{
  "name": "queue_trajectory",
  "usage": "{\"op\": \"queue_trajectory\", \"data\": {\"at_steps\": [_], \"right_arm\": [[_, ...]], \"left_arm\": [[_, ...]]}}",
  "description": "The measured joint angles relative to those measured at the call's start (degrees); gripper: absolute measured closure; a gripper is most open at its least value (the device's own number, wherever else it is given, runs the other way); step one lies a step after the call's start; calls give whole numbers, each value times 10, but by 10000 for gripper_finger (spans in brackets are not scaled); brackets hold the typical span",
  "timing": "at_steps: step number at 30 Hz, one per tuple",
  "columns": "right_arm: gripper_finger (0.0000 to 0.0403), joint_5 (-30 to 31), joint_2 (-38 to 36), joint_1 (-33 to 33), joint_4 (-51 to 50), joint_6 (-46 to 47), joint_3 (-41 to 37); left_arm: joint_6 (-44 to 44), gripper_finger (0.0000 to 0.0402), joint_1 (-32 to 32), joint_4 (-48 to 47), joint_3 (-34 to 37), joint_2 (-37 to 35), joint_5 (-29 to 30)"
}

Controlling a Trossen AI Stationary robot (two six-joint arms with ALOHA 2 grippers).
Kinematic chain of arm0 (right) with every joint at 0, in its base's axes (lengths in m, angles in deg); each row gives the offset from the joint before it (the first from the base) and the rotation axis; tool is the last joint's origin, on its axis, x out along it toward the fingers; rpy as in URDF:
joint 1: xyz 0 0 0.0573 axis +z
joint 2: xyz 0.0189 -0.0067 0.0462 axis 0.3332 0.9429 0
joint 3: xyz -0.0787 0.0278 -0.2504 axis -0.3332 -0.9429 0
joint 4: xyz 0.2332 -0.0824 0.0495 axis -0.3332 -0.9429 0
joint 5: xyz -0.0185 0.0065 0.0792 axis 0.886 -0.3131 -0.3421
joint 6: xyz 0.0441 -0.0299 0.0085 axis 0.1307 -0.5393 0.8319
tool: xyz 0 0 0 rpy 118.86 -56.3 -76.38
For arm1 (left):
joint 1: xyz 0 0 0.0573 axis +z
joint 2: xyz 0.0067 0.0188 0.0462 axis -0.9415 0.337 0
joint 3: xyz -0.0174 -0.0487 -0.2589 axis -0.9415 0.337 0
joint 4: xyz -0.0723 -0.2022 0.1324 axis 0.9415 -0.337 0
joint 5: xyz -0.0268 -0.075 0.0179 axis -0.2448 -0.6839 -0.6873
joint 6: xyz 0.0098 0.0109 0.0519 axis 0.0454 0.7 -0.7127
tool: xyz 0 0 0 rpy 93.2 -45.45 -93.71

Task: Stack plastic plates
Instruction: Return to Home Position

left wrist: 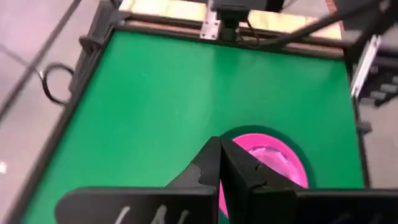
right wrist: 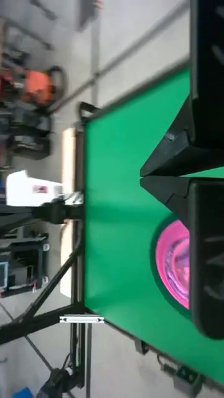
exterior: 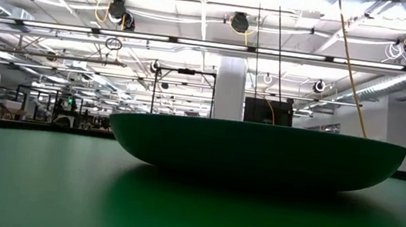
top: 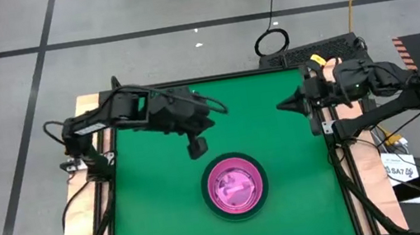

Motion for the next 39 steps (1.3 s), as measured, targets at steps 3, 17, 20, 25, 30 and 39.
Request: {"op": "queue_trajectory", "data": {"at_steps": [3, 17, 20, 25, 30, 39], "right_arm": [[402, 0, -1, 0, 19, -31, 0], [402, -10, -54, 24, 80, -41, -68], [403, -11, -67, 24, 115, -41, -102], [403, -11, -86, 24, 134, -39, -147], [403, -12, -121, 25, 186, -46, -207], [403, -12, -193, 26, 237, -48, -312]], "left_arm": [[-47, 395, -9, 0, 1, -16, 25], [-102, 396, 12, -36, 1, -72, 40], [-99, 396, 9, -35, 4, -70, 26], [-59, 396, -12, -31, 80, -89, 33], [-26, 396, -42, 97, 274, -177, 41], [14, 396, -58, 314, 568, -342, 61]]}}
